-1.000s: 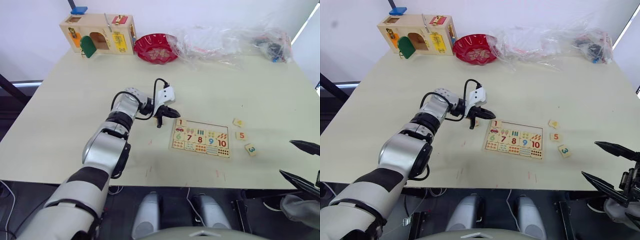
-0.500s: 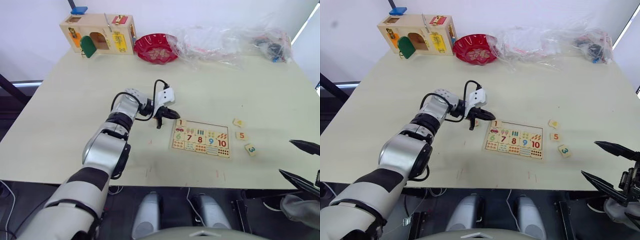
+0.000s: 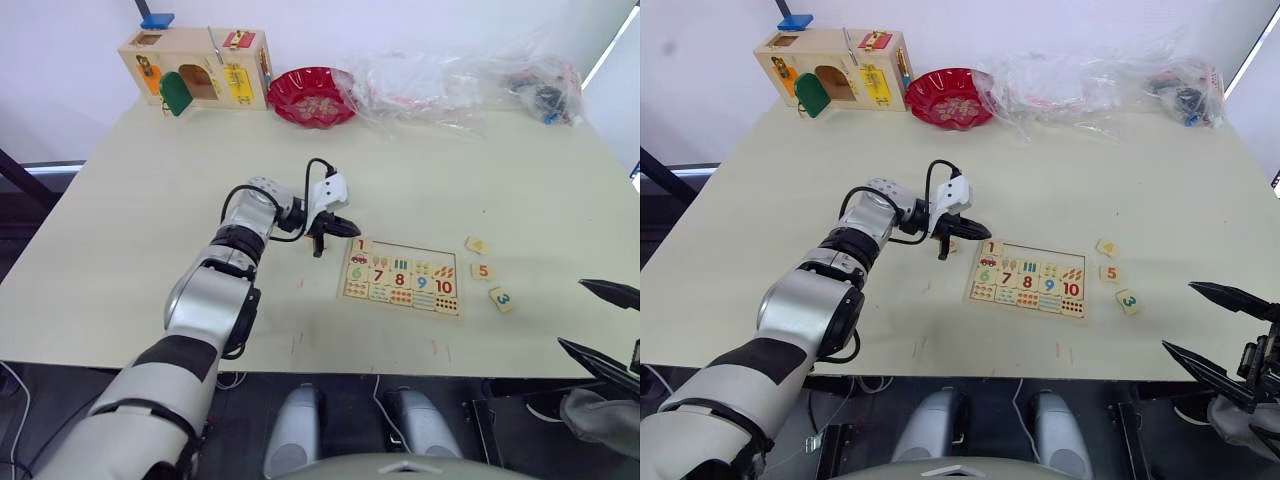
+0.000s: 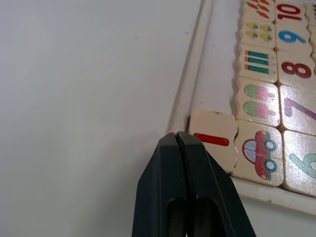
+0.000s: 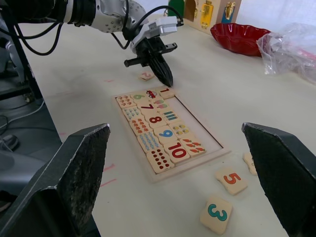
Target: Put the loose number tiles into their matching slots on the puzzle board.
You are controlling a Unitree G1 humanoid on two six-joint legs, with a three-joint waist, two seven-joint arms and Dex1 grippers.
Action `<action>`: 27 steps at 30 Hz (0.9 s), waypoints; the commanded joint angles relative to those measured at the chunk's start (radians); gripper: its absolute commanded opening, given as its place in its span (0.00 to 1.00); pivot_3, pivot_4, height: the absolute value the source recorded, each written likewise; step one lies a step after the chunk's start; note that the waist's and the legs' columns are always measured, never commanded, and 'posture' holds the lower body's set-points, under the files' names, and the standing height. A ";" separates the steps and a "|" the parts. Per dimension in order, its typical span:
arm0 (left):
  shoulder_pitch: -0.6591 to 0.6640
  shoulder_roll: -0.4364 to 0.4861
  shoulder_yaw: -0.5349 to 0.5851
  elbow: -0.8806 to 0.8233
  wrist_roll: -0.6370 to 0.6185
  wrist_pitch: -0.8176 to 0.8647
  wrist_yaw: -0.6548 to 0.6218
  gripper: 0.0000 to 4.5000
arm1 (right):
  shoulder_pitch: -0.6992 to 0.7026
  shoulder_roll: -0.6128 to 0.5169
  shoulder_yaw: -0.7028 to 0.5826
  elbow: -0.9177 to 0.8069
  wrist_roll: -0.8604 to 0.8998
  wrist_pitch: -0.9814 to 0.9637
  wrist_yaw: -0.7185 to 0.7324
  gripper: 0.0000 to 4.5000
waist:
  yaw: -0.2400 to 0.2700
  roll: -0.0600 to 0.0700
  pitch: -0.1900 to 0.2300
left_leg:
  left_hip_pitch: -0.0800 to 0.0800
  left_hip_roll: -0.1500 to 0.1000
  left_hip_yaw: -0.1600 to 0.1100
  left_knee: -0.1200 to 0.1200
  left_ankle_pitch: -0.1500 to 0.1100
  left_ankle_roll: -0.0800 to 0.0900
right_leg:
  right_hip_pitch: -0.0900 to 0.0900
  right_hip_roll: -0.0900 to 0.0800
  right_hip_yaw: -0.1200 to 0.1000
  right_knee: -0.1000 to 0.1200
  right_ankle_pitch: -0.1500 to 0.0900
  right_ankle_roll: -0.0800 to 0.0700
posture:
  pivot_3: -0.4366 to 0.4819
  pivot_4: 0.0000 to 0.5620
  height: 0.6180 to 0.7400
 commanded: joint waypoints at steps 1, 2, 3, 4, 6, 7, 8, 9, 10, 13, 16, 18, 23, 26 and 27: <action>0.018 0.060 0.106 -0.091 -0.109 0.056 -0.040 0.01 | -0.023 0.009 0.003 -0.039 0.038 0.028 -0.050 1.00 | -0.007 0.000 0.000 | 0.000 0.000 0.000 0.000 0.000 0.000 | 0.000 0.000 0.000 0.000 0.000 0.000 | 0.48 0.27 1.00; 0.035 0.076 0.129 -0.123 -0.134 0.083 -0.040 0.01 | -0.032 0.008 0.017 -0.040 0.020 0.035 -0.072 1.00 | -0.009 0.000 0.000 | 0.000 0.000 0.000 0.000 0.000 0.000 | 0.000 0.000 0.000 0.000 0.000 0.000 | 0.48 0.27 1.00; 0.052 0.086 0.144 -0.154 -0.151 0.103 -0.036 0.01 | -0.038 0.004 0.030 -0.041 0.014 0.053 -0.092 1.00 | -0.012 0.000 0.000 | 0.000 0.000 0.000 0.000 0.000 0.000 | 0.000 0.000 0.000 0.000 0.000 0.000 | 0.48 0.27 1.00; 0.078 0.100 0.162 -0.202 -0.171 0.124 -0.031 0.01 | -0.055 0.006 0.046 -0.043 0.008 0.061 -0.117 1.00 | -0.013 0.000 0.000 | 0.001 0.001 0.000 -0.001 0.000 0.000 | 0.000 0.000 0.000 0.001 0.000 0.000 | 0.48 0.27 1.00; 0.140 0.123 0.203 -0.320 -0.218 0.199 0.003 0.01 | -0.098 0.014 0.081 -0.045 -0.025 0.052 -0.163 1.00 | -0.020 0.000 0.000 | 0.001 0.001 0.000 -0.001 0.000 0.000 | 0.000 0.000 0.000 0.001 0.000 0.000 | 0.48 0.27 1.00; 0.178 0.133 0.224 -0.393 -0.241 0.239 0.030 0.01 | -0.118 0.016 0.100 -0.047 -0.029 0.059 -0.182 1.00 | -0.021 0.000 0.000 | 0.001 0.001 0.000 -0.001 0.000 0.000 | 0.000 0.000 0.000 0.001 0.000 0.000 | 0.48 0.27 1.00; 0.225 0.141 0.248 -0.485 -0.268 0.299 0.065 0.01 | -0.142 0.017 0.122 -0.049 -0.034 0.075 -0.212 1.00 | -0.021 0.000 0.000 | 0.001 0.001 0.000 -0.001 0.000 0.000 | 0.000 -0.001 0.000 0.001 0.000 0.000 | 0.48 0.27 1.00; 0.272 0.148 0.268 -0.577 -0.292 0.355 0.100 0.01 | -0.166 0.018 0.142 -0.047 -0.048 0.082 -0.241 1.00 | -0.024 0.000 0.000 | 0.001 0.001 0.000 -0.001 0.000 0.000 | 0.000 0.000 0.000 0.001 0.000 0.000 | 0.48 0.27 1.00; 0.328 0.155 0.290 -0.682 -0.312 0.413 0.150 0.01 | -0.193 0.018 0.165 -0.043 -0.063 0.092 -0.270 1.00 | -0.026 0.000 0.000 | 0.002 0.001 0.001 -0.001 0.000 0.000 | 0.000 -0.001 0.000 0.001 0.000 0.000 | 0.48 0.27 1.00; 0.486 0.152 0.356 -0.979 -0.378 0.577 0.300 0.01 | -0.268 0.033 0.213 -0.013 -0.127 0.083 -0.348 1.00 | -0.023 0.000 0.000 | 0.002 0.002 0.001 -0.001 0.000 0.000 | 0.000 -0.001 0.001 0.002 0.000 0.000 | 0.48 0.27 1.00; 0.651 0.122 0.455 -1.265 -0.449 0.722 0.477 0.01 | -0.356 0.048 0.255 0.025 -0.141 0.108 -0.417 1.00 | -0.021 0.000 0.000 | 0.003 0.002 0.001 -0.001 0.000 0.000 | 0.001 -0.001 0.001 0.002 0.000 0.000 | 0.48 0.27 1.00; 0.727 0.097 0.496 -1.400 -0.487 0.797 0.574 0.01 | -0.391 0.053 0.262 0.048 -0.118 0.132 -0.425 1.00 | -0.020 0.000 0.000 | 0.004 0.002 0.001 -0.001 0.000 0.000 | 0.002 -0.002 0.002 0.002 0.000 0.000 | 0.48 0.27 1.00; 0.947 0.018 0.575 -1.672 -0.551 0.815 0.741 0.01 | -0.452 0.036 0.279 0.131 -0.076 0.133 -0.323 1.00 | -0.015 0.000 0.000 | 0.006 0.001 0.002 -0.001 0.000 0.000 | 0.004 -0.002 0.002 0.001 0.000 0.000 | 0.48 0.27 1.00; 1.054 0.035 0.580 -1.753 -0.603 0.826 0.735 0.01 | -0.464 0.011 0.285 0.190 -0.101 0.115 -0.271 1.00 | -0.017 0.000 0.000 | 0.007 0.001 0.003 -0.001 0.000 0.000 | 0.004 -0.002 0.002 0.001 0.000 0.000 | 0.48 0.27 1.00; 1.106 0.052 0.595 -1.778 -0.624 0.818 0.711 0.01 | -0.453 -0.003 0.275 0.208 -0.099 0.119 -0.249 1.00 | -0.016 0.000 0.000 | 0.007 0.001 0.003 -0.001 0.000 0.000 | 0.004 -0.002 0.002 0.001 0.000 0.000 | 0.48 0.27 1.00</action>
